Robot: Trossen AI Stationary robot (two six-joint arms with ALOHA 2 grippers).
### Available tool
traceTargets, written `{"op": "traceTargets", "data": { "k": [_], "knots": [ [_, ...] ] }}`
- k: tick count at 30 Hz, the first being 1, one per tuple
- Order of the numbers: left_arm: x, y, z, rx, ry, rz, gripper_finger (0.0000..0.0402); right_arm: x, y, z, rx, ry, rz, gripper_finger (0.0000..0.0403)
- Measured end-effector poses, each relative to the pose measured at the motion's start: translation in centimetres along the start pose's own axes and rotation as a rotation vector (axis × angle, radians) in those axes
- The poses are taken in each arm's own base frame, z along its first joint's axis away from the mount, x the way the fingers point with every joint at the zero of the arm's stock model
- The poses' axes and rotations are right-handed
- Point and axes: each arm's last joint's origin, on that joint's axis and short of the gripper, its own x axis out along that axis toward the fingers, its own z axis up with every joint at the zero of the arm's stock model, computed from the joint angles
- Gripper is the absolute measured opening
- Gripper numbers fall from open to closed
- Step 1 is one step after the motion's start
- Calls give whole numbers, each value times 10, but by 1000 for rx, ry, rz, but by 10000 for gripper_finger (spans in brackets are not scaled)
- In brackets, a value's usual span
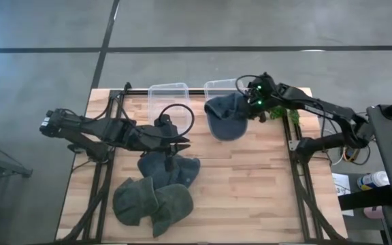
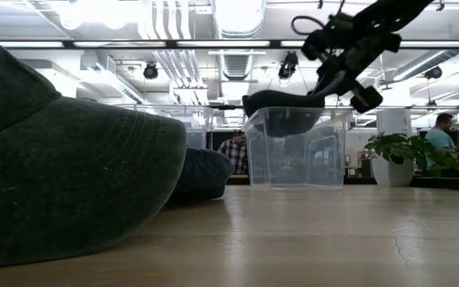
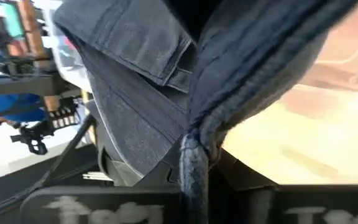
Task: Pick & Place hat
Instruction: Put the bottom right blue cap into the right transparent bin
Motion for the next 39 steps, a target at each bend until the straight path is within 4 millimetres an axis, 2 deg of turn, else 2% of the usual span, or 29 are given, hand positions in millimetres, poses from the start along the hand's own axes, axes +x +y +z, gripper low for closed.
{"op": "traceTargets", "data": {
  "k": [4, 8, 14, 18, 24, 31, 39],
  "knots": [
    [1, 0, 0, -6, 2, 0, 73, 4, 6, 10, 17, 14, -42, 13],
    [2, -1, -1, -43, 7, -4, 73, -4, 9, 20, 54, -7, -124, 17],
    [3, -4, -3, -67, 16, -13, 73, -20, 14, 33, 78, -47, -177, 49],
    [3, -4, -3, -66, 17, -14, 73, -16, 8, 36, 106, -29, -211, 71],
    [3, -4, -3, -65, 17, -14, 73, -4, -2, 28, 117, 42, -258, 104],
    [3, -4, -3, -60, 18, -14, 73, -15, -6, 15, 88, 108, -345, 130],
    [3, -4, -3, -57, 18, -14, 73, -36, 3, 4, 64, 108, -358, 141]
  ]
}}
